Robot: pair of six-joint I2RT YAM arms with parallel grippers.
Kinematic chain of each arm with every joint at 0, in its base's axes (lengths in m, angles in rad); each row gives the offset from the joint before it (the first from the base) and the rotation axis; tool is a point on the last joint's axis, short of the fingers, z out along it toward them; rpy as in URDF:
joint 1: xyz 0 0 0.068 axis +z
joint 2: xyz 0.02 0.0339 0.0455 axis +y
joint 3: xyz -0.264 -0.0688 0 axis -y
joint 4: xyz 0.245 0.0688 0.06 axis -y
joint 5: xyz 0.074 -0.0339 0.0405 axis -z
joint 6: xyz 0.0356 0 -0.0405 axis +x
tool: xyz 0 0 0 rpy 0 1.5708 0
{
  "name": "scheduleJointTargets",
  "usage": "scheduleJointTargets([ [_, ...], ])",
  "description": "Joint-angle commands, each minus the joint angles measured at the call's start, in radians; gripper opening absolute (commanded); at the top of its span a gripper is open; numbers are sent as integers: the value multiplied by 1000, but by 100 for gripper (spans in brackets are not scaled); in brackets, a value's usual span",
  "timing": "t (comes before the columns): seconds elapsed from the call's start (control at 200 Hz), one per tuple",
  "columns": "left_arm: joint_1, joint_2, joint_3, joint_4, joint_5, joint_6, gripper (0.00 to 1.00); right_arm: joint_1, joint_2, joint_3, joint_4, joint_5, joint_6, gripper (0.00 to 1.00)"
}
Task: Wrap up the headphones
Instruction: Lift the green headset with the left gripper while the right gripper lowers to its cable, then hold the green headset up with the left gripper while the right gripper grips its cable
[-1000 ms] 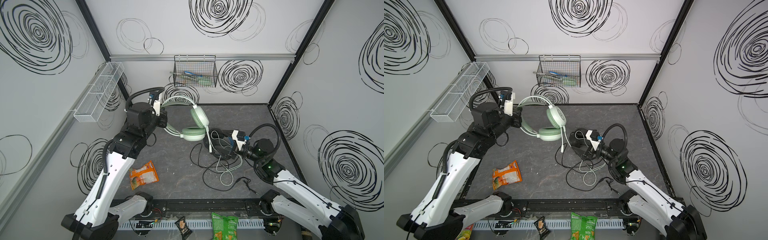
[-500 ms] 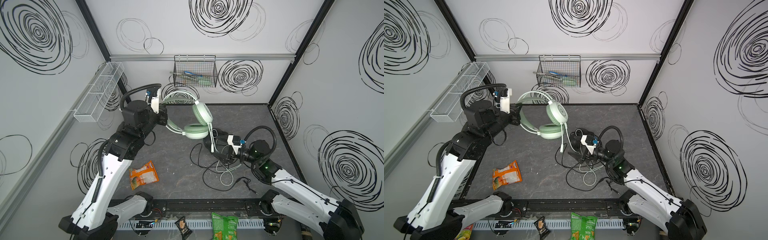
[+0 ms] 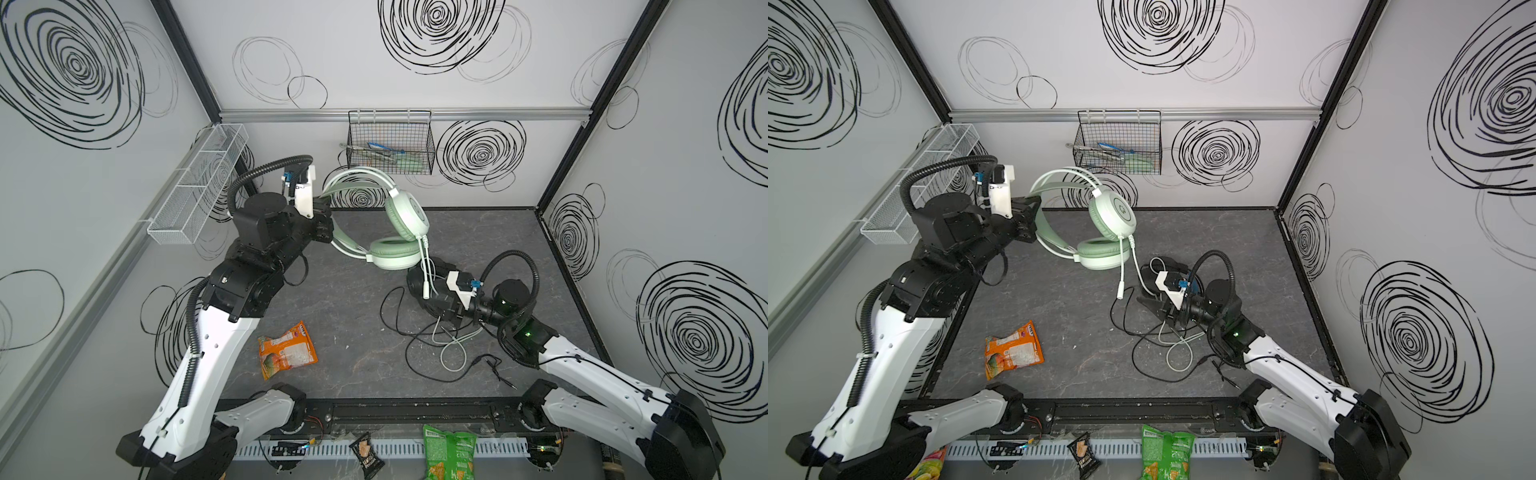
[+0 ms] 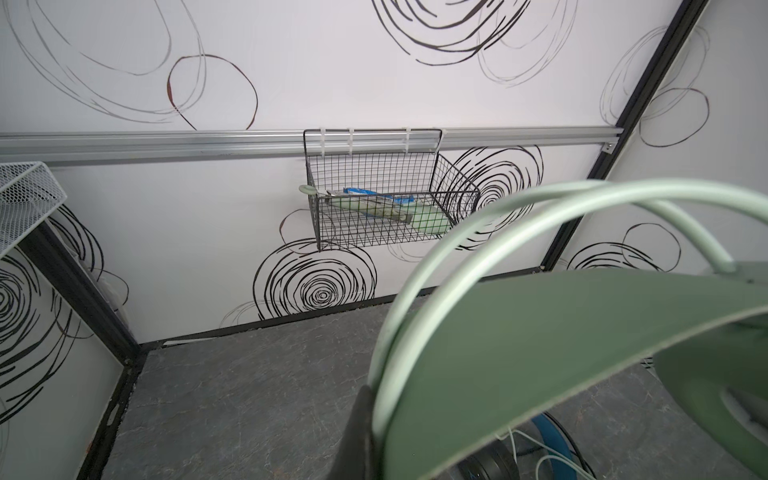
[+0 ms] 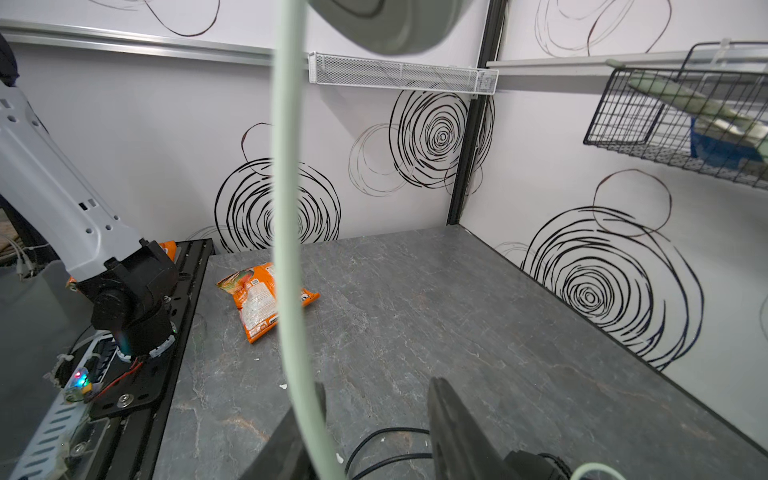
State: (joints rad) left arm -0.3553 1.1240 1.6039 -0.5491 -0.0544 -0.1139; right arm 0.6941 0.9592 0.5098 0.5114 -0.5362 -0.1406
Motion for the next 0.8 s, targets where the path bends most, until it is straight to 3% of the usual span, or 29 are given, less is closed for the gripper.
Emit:
scheduleJointTargets([
  [0.0,-6,3,71,110,25,-74,0,4,9,-24,11,22,-3,43],
  [0.795,39,2,94,158,37,-176,0,-8,92,-146,210,97,94,35],
])
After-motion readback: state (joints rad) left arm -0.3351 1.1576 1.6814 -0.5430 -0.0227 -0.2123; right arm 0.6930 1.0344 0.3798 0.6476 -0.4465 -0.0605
